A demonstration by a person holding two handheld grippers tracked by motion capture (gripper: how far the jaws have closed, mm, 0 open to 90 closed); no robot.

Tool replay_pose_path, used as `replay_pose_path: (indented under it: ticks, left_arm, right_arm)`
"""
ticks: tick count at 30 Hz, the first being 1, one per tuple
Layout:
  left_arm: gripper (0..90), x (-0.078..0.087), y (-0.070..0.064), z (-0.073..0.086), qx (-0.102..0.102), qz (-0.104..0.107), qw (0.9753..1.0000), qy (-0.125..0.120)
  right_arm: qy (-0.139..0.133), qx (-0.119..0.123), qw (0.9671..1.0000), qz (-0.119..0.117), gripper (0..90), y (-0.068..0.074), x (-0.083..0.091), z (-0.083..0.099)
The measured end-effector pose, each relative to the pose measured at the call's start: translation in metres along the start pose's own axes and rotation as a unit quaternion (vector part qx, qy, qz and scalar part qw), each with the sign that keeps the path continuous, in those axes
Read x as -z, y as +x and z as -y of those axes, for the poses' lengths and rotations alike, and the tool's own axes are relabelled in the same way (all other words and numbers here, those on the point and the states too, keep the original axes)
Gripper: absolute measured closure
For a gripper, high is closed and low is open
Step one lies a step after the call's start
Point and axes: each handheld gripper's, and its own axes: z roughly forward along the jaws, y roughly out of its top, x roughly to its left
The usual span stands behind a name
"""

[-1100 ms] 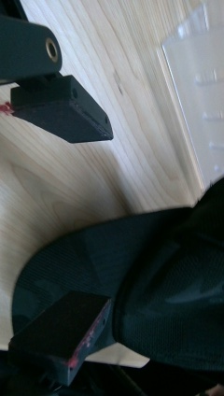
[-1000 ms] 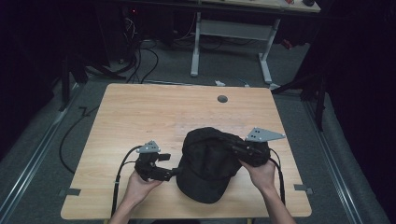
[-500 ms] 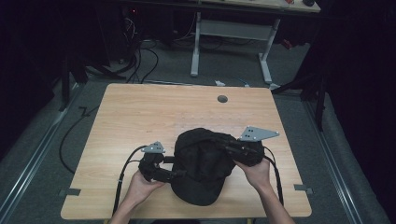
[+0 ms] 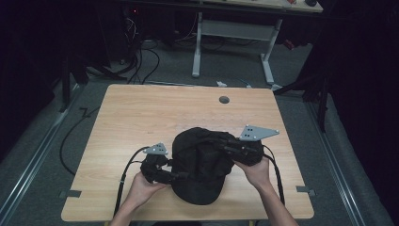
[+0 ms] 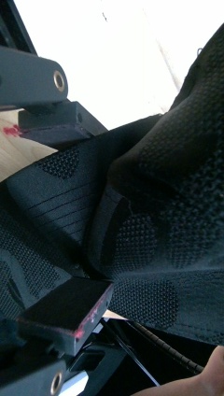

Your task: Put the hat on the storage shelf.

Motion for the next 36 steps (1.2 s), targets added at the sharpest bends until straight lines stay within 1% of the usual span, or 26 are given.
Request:
replay_pose_path:
  ticks: [4, 6, 8, 9, 10, 11, 14, 15, 16, 17, 18, 19, 20, 22, 25, 28, 30, 33, 36]
  left_arm:
    - [34.9, 0.002, 0.0, 0.0, 0.001, 0.004, 1.0, 0.004]
    - [36.2, 0.004, 0.0, 0.0, 0.0, 0.007, 1.0, 0.002]
    - [39.4, 0.005, -0.001, 0.0, -0.003, 0.009, 1.0, 0.001]
    - [42.2, 0.005, -0.001, 0.0, -0.003, 0.011, 0.9999, -0.001]
    - [42.2, 0.006, -0.001, 0.0, -0.004, 0.013, 0.9999, -0.002]
    - [44.6, 0.006, -0.001, 0.0, -0.004, 0.015, 0.9999, -0.002]
    - [47.0, 0.007, -0.002, 0.001, -0.006, 0.019, 0.9998, -0.002]
    - [50.9, 0.008, -0.002, 0.001, -0.007, 0.022, 0.9997, -0.001]
    - [50.9, 0.008, -0.003, 0.001, -0.01, 0.023, 0.9997, 0.001]
    - [56.0, 0.008, -0.003, 0.002, -0.011, 0.024, 0.9997, 0.003]
    - [56.0, 0.008, -0.004, 0.002, -0.012, 0.024, 0.9996, 0.006]
    - [61.8, 0.008, -0.005, 0.002, -0.015, 0.019, 0.9997, 0.01]
    - [65.9, 0.007, -0.005, 0.002, -0.013, 0.02, 0.9996, 0.013]
    - [67.6, 0.007, -0.005, 0.003, -0.01, 0.022, 0.9996, 0.015]
    - [71.4, 0.009, -0.003, 0.004, -0.002, 0.029, 0.9995, 0.008]
    - [75.8, 0.012, -0.003, 0.005, 0.005, 0.046, 0.9989, -0.006]
    - [79.1, 0.015, -0.004, 0.005, 0.005, 0.054, 0.9984, -0.013]
    - [83.2, 0.02, -0.006, 0.004, 0.003, 0.073, 0.997, -0.024]
    - [86.1, 0.024, -0.009, 0.002, -0.005, 0.08, 0.9964, -0.03]
  right_arm:
    - [-0.001, 0.005, 1.0, -0.002, 83.8, -0.001, 0.0, -0.002]
    - [-0.002, 0.006, 1.0, -0.004, 83.8, -0.001, -0.001, -0.003]
    - [-0.006, 0.005, 1.0, -0.004, 83.6, -0.002, 0.0, -0.003]
    - [-0.008, 0.006, 1.0, -0.001, 83.5, -0.004, 0.0, -0.003]
    - [-0.008, 0.006, 1.0, -0.001, 83.5, -0.004, 0.0, -0.003]
    - [-0.011, 0.005, 0.9999, -0.001, 83.3, -0.005, 0.0, -0.002]
    - [-0.011, 0.008, 0.9999, 0.002, 83.2, -0.006, 0.0, -0.002]
    - [-0.012, 0.01, 0.9999, 0.006, 82.6, -0.006, 0.0, -0.002]
    - [-0.012, 0.01, 0.9999, 0.006, 82.6, -0.006, 0.0, -0.002]
    - [-0.014, 0.009, 0.9998, 0.008, 81.7, -0.007, 0.0, -0.003]
    - [-0.014, 0.009, 0.9998, 0.008, 81.7, -0.007, 0.0, -0.003]
    - [-0.016, 0.01, 0.9998, 0.011, 81.3, -0.007, 0.0, -0.003]
    - [-0.014, 0.012, 0.9997, 0.012, 81.2, -0.007, -0.001, -0.003]
    - [-0.013, 0.015, 0.9997, 0.014, 81.0, -0.006, -0.002, -0.003]
    - [-0.014, 0.021, 0.9996, 0.014, 80.4, -0.004, -0.003, -0.004]
    - [-0.018, 0.02, 0.9995, 0.013, 78.6, -0.004, -0.002, -0.005]
    - [-0.021, 0.018, 0.9995, 0.013, 77.4, -0.005, -0.002, -0.005]
    - [-0.026, 0.015, 0.9995, 0.014, 75.7, -0.005, 0.0, -0.005]
    - [-0.026, 0.017, 0.9994, 0.016, 73.2, -0.006, 0.001, -0.006]
